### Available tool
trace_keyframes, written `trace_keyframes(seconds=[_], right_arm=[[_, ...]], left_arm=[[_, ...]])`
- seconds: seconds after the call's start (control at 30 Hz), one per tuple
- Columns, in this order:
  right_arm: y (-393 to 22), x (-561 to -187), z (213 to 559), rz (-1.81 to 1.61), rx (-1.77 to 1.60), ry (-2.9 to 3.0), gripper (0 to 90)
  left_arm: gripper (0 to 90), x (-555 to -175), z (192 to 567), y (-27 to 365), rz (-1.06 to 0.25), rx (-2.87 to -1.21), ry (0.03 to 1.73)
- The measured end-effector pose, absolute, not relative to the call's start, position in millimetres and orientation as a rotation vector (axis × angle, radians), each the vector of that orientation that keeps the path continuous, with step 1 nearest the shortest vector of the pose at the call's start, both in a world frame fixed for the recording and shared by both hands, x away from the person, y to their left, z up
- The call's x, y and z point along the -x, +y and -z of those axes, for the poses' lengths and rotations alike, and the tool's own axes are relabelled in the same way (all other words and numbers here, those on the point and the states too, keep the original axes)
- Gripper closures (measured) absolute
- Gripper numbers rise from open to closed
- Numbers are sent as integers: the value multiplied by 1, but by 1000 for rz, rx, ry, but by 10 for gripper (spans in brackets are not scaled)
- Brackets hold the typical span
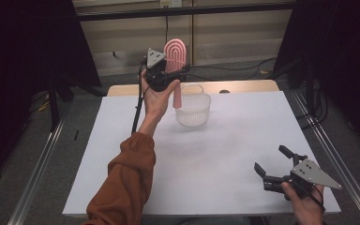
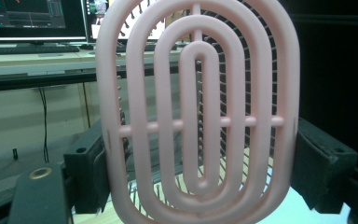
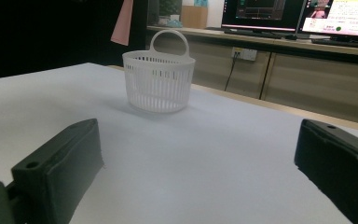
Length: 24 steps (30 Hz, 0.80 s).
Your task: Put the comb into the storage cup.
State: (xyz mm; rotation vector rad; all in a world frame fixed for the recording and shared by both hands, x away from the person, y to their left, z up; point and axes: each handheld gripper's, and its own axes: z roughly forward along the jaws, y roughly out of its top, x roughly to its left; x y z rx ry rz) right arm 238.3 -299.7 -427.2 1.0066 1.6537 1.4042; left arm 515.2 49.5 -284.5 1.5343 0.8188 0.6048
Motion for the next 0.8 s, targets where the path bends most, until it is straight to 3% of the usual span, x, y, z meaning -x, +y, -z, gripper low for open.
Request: trace_keyframes(seconds=[0.8], right_arm=[[-300,-238,427,-1409,-1015,1652,0]], left_arm=[[197,-527,304,27,-599,-1556,790]])
